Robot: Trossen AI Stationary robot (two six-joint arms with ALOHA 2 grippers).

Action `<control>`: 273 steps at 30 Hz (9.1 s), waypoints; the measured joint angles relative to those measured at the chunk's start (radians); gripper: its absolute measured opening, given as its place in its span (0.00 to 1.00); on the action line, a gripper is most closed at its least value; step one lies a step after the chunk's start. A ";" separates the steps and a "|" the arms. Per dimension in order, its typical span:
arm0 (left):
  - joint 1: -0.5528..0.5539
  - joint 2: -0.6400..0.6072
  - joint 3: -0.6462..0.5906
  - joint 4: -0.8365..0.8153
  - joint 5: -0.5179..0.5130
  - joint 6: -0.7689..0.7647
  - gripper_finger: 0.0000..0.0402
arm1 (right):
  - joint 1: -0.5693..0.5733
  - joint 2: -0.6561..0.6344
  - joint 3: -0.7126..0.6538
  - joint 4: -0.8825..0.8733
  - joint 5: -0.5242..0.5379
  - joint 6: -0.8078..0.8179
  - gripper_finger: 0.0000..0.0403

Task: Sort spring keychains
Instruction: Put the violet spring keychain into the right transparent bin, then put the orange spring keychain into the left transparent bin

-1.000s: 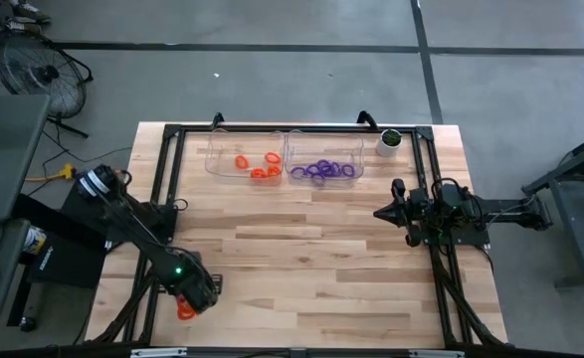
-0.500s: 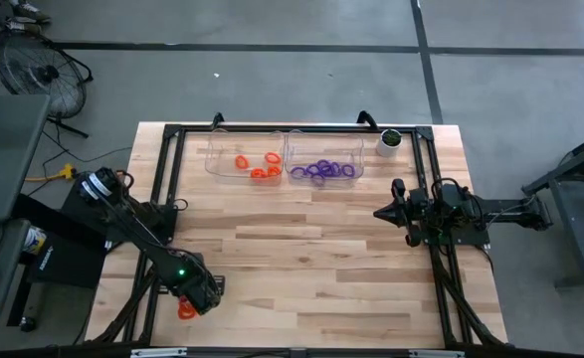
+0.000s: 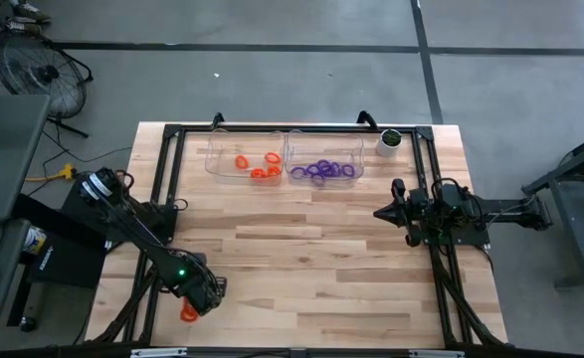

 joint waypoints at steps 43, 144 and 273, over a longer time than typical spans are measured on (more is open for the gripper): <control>0.222 -0.137 -0.002 -0.106 -0.236 0.451 0.00 | 0.000 0.000 0.000 0.000 0.000 0.000 0.03; 1.138 0.412 0.989 -0.231 -0.328 2.250 0.54 | 0.000 0.000 0.000 0.000 0.000 0.000 0.03; -0.113 0.171 0.317 -0.222 0.044 0.911 0.50 | 0.000 0.000 0.000 0.000 0.000 0.000 0.03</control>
